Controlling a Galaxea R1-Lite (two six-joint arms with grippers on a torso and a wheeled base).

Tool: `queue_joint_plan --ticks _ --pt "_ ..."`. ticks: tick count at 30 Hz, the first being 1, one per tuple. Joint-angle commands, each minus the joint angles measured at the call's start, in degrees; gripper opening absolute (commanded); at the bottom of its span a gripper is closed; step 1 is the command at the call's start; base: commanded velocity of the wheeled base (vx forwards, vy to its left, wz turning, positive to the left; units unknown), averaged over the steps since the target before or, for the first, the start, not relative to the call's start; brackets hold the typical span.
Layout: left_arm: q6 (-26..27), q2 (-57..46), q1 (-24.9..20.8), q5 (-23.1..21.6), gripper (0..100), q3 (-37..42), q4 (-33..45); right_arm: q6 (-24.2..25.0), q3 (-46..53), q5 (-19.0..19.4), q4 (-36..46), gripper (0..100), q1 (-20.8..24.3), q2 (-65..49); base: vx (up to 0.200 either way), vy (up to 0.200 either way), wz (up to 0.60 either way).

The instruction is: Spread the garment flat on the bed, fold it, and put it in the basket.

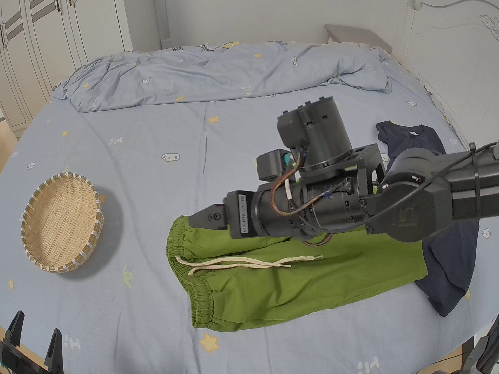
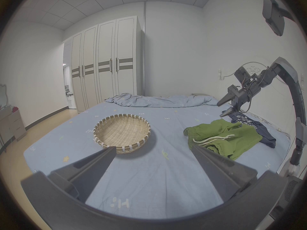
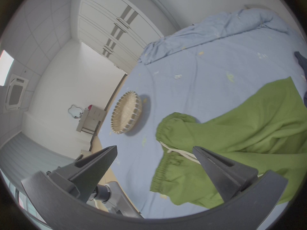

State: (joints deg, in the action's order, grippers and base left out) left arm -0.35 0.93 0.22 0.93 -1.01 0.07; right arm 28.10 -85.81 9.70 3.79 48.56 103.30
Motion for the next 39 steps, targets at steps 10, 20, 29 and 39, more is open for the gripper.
queue_joint_plan --ticks 10,20,29,39 --pt "0.27 -0.93 0.04 -0.22 100 1.01 0.1 -2.26 20.86 -0.21 -1.07 100 -23.77 -14.45 0.0 0.0 0.0" --pt "1.67 -0.93 -0.04 -0.57 100 1.01 -0.07 -2.61 39.05 0.14 -16.8 100 -30.98 -21.21 0.0 0.0 0.0" --pt "1.06 -0.22 0.22 0.83 100 -2.94 -5.26 -3.05 40.72 0.32 -18.03 100 -31.15 -22.62 0.0 0.0 0.0" --pt "-15.47 28.69 -9.01 -16.57 100 -40.82 21.28 -3.05 42.04 -0.39 -17.85 100 -30.98 -22.36 0.0 0.0 0.0"
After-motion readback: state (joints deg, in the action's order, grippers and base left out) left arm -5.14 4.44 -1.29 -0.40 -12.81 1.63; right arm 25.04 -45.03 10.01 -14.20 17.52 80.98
